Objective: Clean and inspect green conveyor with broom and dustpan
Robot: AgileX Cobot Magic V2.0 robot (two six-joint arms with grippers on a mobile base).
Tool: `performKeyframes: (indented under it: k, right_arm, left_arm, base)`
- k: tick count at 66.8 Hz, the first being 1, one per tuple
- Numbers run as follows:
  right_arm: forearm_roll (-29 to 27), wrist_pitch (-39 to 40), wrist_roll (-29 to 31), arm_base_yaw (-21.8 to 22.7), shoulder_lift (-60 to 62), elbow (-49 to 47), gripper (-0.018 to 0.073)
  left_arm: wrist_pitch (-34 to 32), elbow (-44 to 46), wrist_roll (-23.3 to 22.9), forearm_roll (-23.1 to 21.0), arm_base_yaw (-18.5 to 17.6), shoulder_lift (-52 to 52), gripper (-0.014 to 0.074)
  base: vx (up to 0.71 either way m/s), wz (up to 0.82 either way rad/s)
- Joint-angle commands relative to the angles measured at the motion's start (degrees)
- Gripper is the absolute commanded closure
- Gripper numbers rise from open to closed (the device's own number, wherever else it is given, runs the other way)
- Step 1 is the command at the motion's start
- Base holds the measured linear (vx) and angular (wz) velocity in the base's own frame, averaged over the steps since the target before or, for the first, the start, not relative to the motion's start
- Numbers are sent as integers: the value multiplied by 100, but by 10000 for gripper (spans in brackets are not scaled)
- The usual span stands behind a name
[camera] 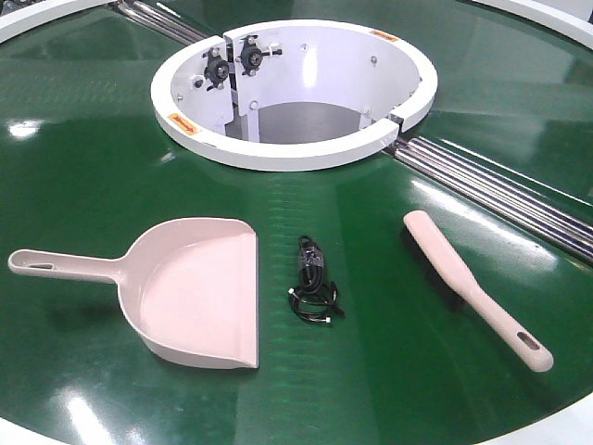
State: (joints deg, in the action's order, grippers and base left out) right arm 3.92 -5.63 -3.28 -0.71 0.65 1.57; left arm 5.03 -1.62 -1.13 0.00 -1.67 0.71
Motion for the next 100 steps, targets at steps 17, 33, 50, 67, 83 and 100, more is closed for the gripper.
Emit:
performKeyframes:
  k: [17, 33, 50, 67, 83, 100]
  right_arm:
    - [19, 424, 7, -8, 62, 24, 568]
    - [19, 424, 7, -8, 62, 24, 568]
    - [19, 424, 7, -8, 62, 24, 568]
    - [19, 424, 7, -8, 62, 24, 568]
    - [19, 424, 7, -8, 62, 24, 568]
    - [19, 424, 7, -8, 62, 24, 568]
  left_arm:
    - [-403, -51, -61, 0, -28, 80, 603]
    - [-404, -51, -61, 0, -28, 81, 603]
    - [-804, 52, -55, 0, -28, 81, 603]
    - [-181, 1326, -52, 0, -28, -450, 603]
    - [1282, 2631, -2, 0, -28, -1929, 603]
    - [1293, 2665, -48, 0, -28, -2499, 603]
  base:
    - [0, 0]
    - [0, 0]
    - [0, 0]
    - [0, 0]
    - [0, 0]
    - [0, 0]
